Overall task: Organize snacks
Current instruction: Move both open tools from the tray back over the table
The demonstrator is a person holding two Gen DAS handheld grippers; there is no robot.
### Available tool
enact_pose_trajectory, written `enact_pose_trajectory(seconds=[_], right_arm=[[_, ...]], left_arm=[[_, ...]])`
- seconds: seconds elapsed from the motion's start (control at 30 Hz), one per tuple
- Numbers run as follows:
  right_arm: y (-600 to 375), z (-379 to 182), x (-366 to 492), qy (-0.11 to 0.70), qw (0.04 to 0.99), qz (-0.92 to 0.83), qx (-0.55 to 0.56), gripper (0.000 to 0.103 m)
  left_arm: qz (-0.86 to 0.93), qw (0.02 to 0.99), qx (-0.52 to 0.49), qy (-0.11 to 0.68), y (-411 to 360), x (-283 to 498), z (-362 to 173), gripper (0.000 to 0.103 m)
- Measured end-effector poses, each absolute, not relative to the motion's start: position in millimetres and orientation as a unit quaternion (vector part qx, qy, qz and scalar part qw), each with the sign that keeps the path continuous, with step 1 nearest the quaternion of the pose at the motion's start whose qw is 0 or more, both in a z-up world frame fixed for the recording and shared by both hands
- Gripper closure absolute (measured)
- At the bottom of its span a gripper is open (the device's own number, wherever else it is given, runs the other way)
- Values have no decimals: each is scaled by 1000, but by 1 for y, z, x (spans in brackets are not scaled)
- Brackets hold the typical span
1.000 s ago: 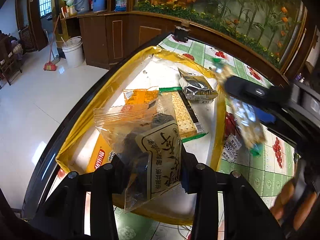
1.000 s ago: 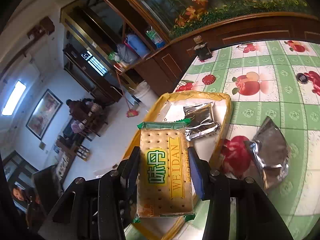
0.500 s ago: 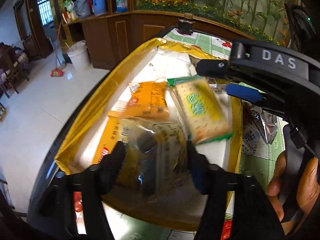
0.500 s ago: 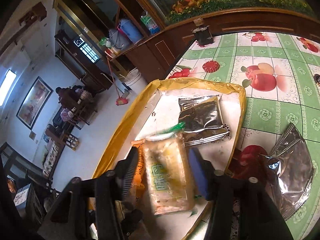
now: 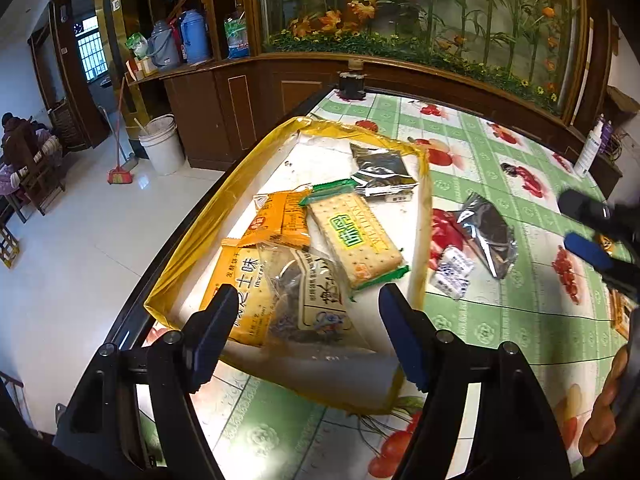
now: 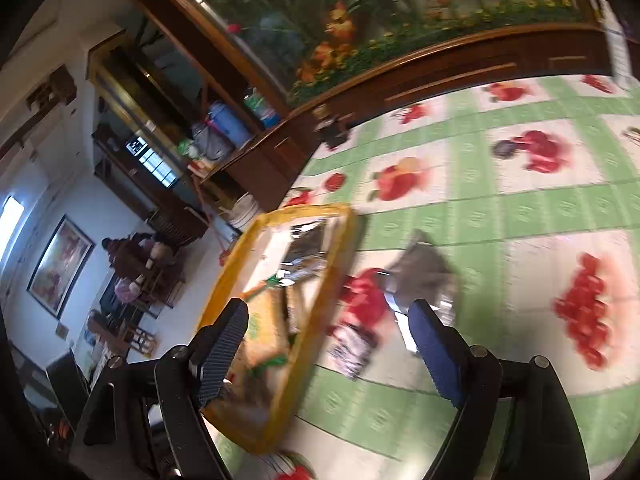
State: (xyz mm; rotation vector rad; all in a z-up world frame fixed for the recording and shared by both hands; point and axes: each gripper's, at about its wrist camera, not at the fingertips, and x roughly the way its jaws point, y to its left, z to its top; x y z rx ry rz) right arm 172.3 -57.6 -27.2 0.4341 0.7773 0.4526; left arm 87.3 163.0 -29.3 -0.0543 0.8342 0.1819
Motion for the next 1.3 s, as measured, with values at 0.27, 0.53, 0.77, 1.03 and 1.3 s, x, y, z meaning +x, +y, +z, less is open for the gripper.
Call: enact_pose_trajectory(seconds=[0.27, 0.53, 0.77, 1.03, 1.3], right_arm=[[-141, -39, 129, 368, 889, 152, 228, 17], [-196, -48, 86, 363, 899, 107, 223, 17], [-237, -50, 59, 356, 902, 74, 233, 17], [-267, -54, 38, 351, 907, 43, 230, 17], [-282, -51, 31, 347, 917, 22, 194, 17]], left_arm=[[56, 916, -19, 396, 132, 79, -15, 30], [6, 915, -16, 403, 93, 78, -12, 31], [-15, 912, -7, 410, 67, 77, -12, 31], [-41, 901, -24, 432, 52, 90, -17, 31], [-56, 884, -61, 461, 34, 141, -22, 31]])
